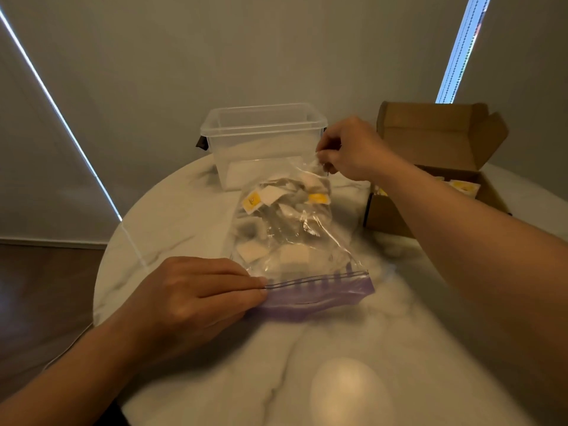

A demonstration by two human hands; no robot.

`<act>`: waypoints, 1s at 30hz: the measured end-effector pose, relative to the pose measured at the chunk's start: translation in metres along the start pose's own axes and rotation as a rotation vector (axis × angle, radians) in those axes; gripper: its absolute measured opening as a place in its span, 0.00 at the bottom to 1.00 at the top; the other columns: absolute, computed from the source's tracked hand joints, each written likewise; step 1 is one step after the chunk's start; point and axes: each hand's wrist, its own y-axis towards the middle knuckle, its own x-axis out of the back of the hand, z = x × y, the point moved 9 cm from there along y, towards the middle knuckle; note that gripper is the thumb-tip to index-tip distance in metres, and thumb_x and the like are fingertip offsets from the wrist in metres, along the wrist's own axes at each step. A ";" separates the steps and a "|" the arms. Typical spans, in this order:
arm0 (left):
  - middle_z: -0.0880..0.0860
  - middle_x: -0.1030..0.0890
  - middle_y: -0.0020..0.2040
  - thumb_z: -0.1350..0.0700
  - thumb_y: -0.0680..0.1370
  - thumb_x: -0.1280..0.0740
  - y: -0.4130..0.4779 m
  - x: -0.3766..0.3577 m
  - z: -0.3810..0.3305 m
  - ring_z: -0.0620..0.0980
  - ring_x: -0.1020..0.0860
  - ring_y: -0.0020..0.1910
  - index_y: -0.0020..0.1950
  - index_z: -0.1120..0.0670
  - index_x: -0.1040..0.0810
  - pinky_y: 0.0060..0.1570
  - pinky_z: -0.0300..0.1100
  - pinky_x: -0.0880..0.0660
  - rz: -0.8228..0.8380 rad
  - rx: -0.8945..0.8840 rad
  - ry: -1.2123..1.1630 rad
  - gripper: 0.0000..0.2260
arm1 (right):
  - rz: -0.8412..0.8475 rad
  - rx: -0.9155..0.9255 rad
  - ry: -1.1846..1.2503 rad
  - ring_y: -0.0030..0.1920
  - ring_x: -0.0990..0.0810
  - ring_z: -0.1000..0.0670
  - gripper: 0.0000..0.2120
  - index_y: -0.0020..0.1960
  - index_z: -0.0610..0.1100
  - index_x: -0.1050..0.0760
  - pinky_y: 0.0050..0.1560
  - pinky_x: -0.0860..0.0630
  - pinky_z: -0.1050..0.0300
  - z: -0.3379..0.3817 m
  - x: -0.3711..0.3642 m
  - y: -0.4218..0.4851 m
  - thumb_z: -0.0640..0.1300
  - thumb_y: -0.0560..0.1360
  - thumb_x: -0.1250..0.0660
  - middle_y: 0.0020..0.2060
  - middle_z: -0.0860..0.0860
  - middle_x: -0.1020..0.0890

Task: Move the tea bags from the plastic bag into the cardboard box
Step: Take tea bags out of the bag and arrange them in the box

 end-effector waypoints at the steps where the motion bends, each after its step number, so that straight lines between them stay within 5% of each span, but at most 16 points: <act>1: 0.52 0.14 0.48 0.55 0.78 0.30 -0.001 -0.001 0.000 0.51 0.16 0.44 0.49 0.56 0.13 0.38 0.45 0.19 0.001 -0.007 0.005 0.08 | 0.016 -0.007 0.038 0.37 0.16 0.50 0.03 0.47 0.40 0.19 0.41 0.18 0.60 -0.002 -0.001 -0.001 0.36 0.76 0.31 0.38 0.47 0.17; 9: 0.51 0.15 0.50 0.56 0.76 0.29 -0.001 -0.005 -0.001 0.51 0.16 0.45 0.49 0.56 0.14 0.39 0.45 0.20 0.008 -0.016 -0.002 0.06 | 0.306 -0.279 0.330 0.35 0.19 0.46 0.09 0.53 0.35 0.22 0.32 0.25 0.57 -0.029 -0.026 -0.004 0.40 0.76 0.34 0.44 0.39 0.17; 14: 0.51 0.15 0.50 0.55 0.77 0.29 0.001 -0.006 -0.004 0.50 0.17 0.46 0.48 0.55 0.13 0.39 0.44 0.20 0.035 -0.035 0.019 0.06 | 0.398 -0.260 -0.061 0.34 0.23 0.49 0.24 0.51 0.39 0.21 0.31 0.31 0.60 -0.022 -0.046 0.007 0.60 0.77 0.39 0.44 0.46 0.17; 23: 0.52 0.14 0.49 0.54 0.76 0.27 -0.002 -0.008 -0.011 0.48 0.16 0.46 0.51 0.54 0.14 0.38 0.44 0.19 0.052 -0.071 0.015 0.06 | 0.450 -0.464 0.164 0.50 0.22 0.45 0.18 0.56 0.42 0.19 0.41 0.26 0.54 -0.043 -0.055 0.004 0.48 0.69 0.23 0.53 0.46 0.18; 26: 0.51 0.14 0.50 0.54 0.77 0.28 -0.004 -0.008 -0.013 0.48 0.16 0.46 0.51 0.54 0.14 0.40 0.44 0.19 0.040 -0.069 0.023 0.06 | 0.511 -0.405 0.199 0.50 0.22 0.45 0.13 0.51 0.46 0.17 0.43 0.26 0.52 -0.035 -0.051 0.007 0.48 0.69 0.23 0.49 0.49 0.17; 30: 0.50 0.14 0.49 0.54 0.77 0.29 -0.003 -0.007 -0.018 0.48 0.16 0.46 0.51 0.54 0.14 0.41 0.42 0.19 0.046 -0.080 0.034 0.07 | 0.492 -0.253 0.314 0.53 0.17 0.42 0.06 0.47 0.43 0.15 0.57 0.22 0.45 -0.009 -0.034 0.016 0.43 0.70 0.24 0.44 0.47 0.14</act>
